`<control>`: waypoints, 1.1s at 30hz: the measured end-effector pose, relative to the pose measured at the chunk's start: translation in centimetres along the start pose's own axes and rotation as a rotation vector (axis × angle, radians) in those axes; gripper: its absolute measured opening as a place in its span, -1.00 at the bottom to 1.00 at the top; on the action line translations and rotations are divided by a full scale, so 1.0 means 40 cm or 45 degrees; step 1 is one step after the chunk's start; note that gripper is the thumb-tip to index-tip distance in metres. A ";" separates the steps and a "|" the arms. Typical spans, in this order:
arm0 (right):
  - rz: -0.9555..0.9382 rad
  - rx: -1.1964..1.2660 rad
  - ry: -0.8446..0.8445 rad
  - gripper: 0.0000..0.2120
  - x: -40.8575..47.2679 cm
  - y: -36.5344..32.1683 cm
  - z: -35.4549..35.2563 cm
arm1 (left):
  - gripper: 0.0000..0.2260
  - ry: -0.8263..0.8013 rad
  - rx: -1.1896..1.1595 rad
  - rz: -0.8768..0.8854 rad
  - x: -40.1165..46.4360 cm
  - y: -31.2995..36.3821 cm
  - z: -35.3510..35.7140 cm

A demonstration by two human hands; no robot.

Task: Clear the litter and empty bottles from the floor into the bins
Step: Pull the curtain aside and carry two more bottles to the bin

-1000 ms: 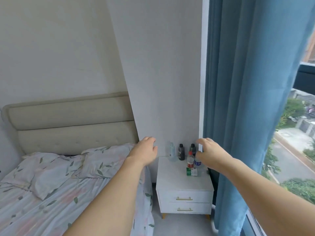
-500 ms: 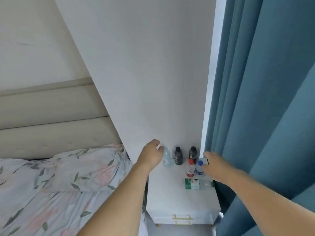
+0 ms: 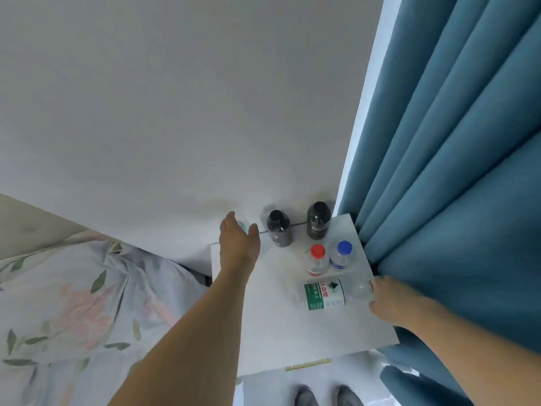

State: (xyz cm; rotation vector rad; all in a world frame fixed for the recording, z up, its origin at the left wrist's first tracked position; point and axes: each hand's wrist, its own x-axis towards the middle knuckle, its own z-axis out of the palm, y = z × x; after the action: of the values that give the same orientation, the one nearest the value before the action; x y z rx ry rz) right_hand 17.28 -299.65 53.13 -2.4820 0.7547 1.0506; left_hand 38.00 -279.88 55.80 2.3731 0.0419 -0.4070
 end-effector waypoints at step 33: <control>-0.312 0.117 0.004 -0.55 -0.280 -0.192 -0.139 | -0.81 0.286 -0.232 0.320 -0.261 -0.028 -0.161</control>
State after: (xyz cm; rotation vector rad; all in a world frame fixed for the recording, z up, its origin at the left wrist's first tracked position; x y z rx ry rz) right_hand 18.34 -292.45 65.87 -2.4225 0.4728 0.9030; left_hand 29.72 -273.88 62.67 2.1981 -0.1098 -0.0147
